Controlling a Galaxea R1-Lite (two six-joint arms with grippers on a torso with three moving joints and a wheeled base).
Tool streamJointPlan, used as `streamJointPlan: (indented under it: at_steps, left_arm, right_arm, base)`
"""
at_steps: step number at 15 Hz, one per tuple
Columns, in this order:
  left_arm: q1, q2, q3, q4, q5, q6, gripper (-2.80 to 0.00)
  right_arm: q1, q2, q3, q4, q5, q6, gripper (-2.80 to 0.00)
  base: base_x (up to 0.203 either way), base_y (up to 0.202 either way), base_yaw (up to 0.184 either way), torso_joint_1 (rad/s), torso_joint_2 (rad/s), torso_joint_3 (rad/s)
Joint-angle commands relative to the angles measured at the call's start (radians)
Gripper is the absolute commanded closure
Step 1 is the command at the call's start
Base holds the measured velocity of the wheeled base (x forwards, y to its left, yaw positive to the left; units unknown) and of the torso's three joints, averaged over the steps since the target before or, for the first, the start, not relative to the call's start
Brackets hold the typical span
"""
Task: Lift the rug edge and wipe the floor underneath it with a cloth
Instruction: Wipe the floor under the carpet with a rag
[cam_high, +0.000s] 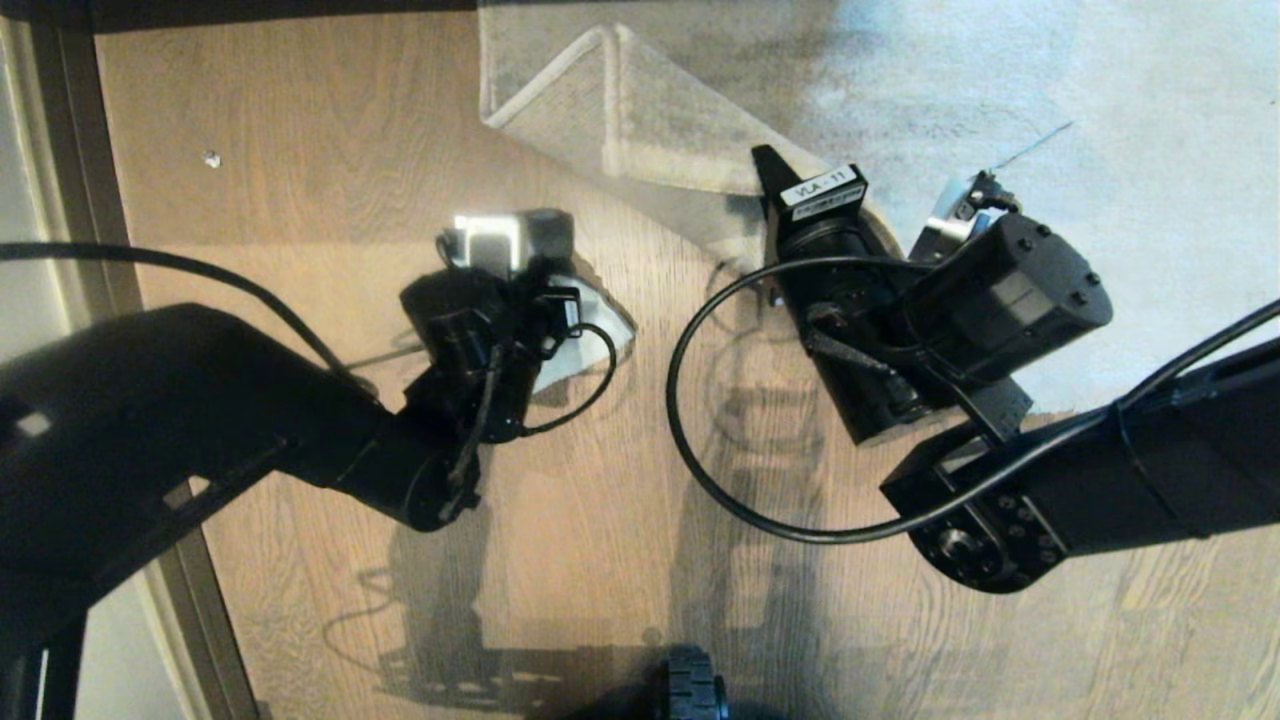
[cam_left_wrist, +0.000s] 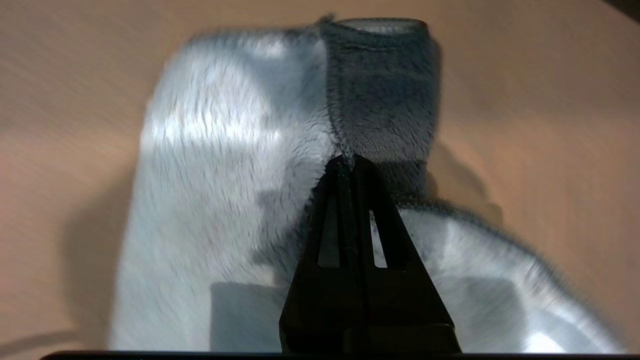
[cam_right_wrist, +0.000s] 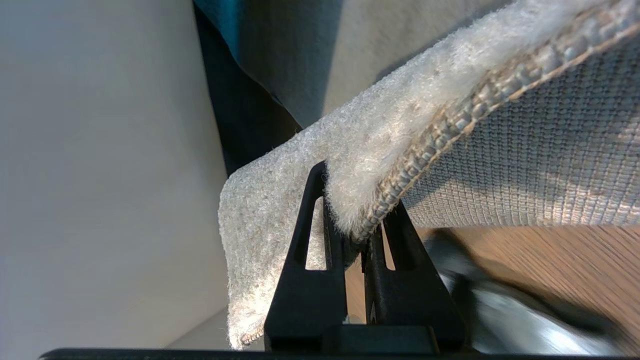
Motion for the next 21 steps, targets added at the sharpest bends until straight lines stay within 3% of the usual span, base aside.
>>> streamJointPlan:
  at_steps: [1,5,12,15,21]
  left_arm:
    - [0.054,-0.012,-0.026,0.017,0.006,0.0,0.0]
    - [0.112,-0.027,-0.02,0.018,0.005,0.0,0.0]
    - [0.124,-0.056,-0.003,0.017,0.007,0.0,0.0]
    - [0.066,-0.102,0.077,0.011,0.012,0.0,0.0]
    - [-0.193,-0.205,0.263,-0.055,0.061,0.004,0.0]
  right_arm:
    - [-0.001,-0.009,-0.011,-0.049,-0.002,0.006,0.0]
    - [0.011,-0.02,-0.009,-0.049,0.003,0.006,0.0]
    - [0.05,-0.017,-0.003,-0.049,0.001,0.004,0.0]
    - [0.051,-0.013,-0.003,-0.049,0.001,0.004,0.0]
    - [0.05,-0.011,-0.002,-0.049,0.001,0.004,0.0]
  base:
    - [0.0,0.0,0.0,0.0,0.0,0.0]
    - [0.0,0.0,0.0,0.0,0.0,0.0]
    - [0.0,0.0,0.0,0.0,0.0,0.0]
    - [0.0,0.0,0.0,0.0,0.0,0.0]
    - [0.0,0.0,0.0,0.0,0.0,0.0]
